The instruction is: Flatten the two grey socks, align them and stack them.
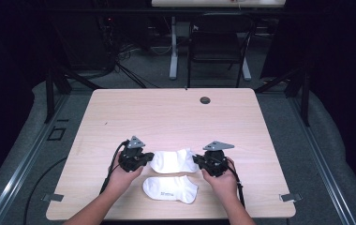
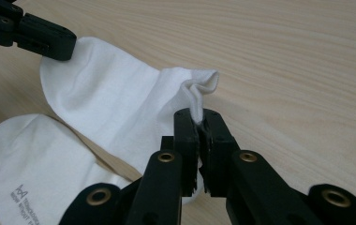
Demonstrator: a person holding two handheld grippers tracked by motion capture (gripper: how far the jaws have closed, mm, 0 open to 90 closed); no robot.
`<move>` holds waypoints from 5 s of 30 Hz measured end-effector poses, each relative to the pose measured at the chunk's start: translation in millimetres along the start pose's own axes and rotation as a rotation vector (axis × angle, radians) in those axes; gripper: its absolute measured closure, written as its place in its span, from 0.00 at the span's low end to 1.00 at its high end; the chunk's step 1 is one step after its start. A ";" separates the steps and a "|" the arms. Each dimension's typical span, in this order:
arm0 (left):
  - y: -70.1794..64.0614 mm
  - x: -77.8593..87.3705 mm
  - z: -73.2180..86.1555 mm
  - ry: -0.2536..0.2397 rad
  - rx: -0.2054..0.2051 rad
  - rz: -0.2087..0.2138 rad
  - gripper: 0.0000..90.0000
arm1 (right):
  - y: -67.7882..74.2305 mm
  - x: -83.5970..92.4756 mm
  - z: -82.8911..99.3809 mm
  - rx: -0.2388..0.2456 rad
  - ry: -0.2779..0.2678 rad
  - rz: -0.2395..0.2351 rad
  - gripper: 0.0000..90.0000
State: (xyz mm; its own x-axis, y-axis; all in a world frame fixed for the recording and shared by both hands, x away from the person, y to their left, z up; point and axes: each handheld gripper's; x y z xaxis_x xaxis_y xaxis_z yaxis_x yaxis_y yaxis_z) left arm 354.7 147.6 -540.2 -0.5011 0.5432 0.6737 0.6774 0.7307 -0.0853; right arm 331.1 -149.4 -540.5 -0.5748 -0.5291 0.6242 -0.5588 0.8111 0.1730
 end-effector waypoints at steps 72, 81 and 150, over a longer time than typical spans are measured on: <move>-30.4 43.1 51.6 -0.013 -0.021 0.092 0.97 | 49.2 41.0 46.0 0.046 0.061 -0.083 0.96; -28.2 37.2 54.8 0.006 -0.031 0.083 0.97 | 48.3 38.7 48.6 0.044 0.091 -0.082 0.96; -44.5 22.4 65.1 0.030 -0.100 0.126 0.63 | 56.0 11.8 58.1 0.183 0.099 -0.072 0.64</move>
State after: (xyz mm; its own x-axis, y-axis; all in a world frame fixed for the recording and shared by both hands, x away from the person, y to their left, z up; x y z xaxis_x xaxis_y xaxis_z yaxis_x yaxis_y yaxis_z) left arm 278.3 154.2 -569.1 -0.3936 0.6139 0.6842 0.7849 0.6119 -0.0974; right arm 258.2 -124.7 -567.7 -0.4730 -0.5492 0.6889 -0.7004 0.7088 0.0843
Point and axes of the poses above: each handheld gripper's, and its own axes: x roughly backward along the jaws, z roughly out of its underside, y roughly to its left, and after that the axes turned 1 degree about -x, right-handed
